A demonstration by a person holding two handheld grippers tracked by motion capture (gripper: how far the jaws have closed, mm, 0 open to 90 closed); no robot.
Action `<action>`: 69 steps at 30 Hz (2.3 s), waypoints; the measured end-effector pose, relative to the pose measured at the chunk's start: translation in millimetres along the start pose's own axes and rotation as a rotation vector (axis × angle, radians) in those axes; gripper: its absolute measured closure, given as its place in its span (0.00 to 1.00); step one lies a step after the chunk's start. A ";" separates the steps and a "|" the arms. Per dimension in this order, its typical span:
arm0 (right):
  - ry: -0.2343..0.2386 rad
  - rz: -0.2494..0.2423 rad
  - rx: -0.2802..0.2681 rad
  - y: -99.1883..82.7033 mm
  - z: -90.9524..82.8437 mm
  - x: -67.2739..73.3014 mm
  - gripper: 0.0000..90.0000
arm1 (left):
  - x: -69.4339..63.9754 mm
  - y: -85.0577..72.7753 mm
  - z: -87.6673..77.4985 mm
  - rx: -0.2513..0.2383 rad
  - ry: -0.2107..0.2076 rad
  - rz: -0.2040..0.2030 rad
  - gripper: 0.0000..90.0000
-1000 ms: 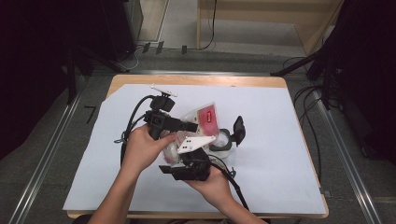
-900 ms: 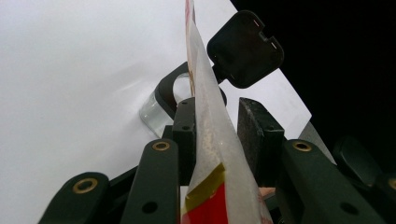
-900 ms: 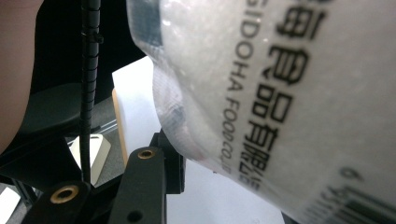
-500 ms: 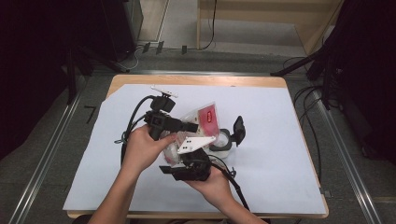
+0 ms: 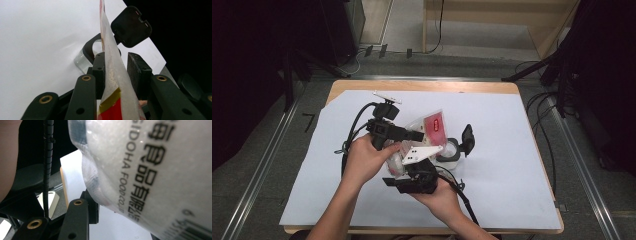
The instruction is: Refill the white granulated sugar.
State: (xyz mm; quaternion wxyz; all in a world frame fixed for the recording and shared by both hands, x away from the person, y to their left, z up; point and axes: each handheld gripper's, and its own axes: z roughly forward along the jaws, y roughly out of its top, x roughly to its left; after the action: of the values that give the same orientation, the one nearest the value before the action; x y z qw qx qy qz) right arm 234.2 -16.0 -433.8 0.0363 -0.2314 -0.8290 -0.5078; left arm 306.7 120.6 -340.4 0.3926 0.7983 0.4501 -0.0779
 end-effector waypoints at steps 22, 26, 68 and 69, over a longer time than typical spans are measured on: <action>0.000 0.002 -0.003 0.3 0.3 0.9 0.71 | -2.1 -0.2 -0.5 -0.005 0.006 -0.003 0.77; 0.004 0.005 -0.005 0.3 0.3 1.8 0.71 | -2.8 -0.3 -1.1 -0.002 0.007 0.001 0.77; 0.001 -0.003 -0.011 -0.9 0.5 2.1 0.71 | -5.5 -1.0 -1.0 -0.006 0.015 0.016 0.77; 0.001 -0.004 -0.011 -0.8 0.5 2.1 0.71 | -5.4 -1.0 -1.0 -0.005 0.015 0.017 0.77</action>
State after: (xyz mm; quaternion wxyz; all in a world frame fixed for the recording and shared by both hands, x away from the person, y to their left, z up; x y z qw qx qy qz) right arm 232.1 -15.1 -434.1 0.0342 -0.2300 -0.8265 -0.5126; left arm 302.5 118.0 -337.7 0.3919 0.8017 0.4463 -0.0673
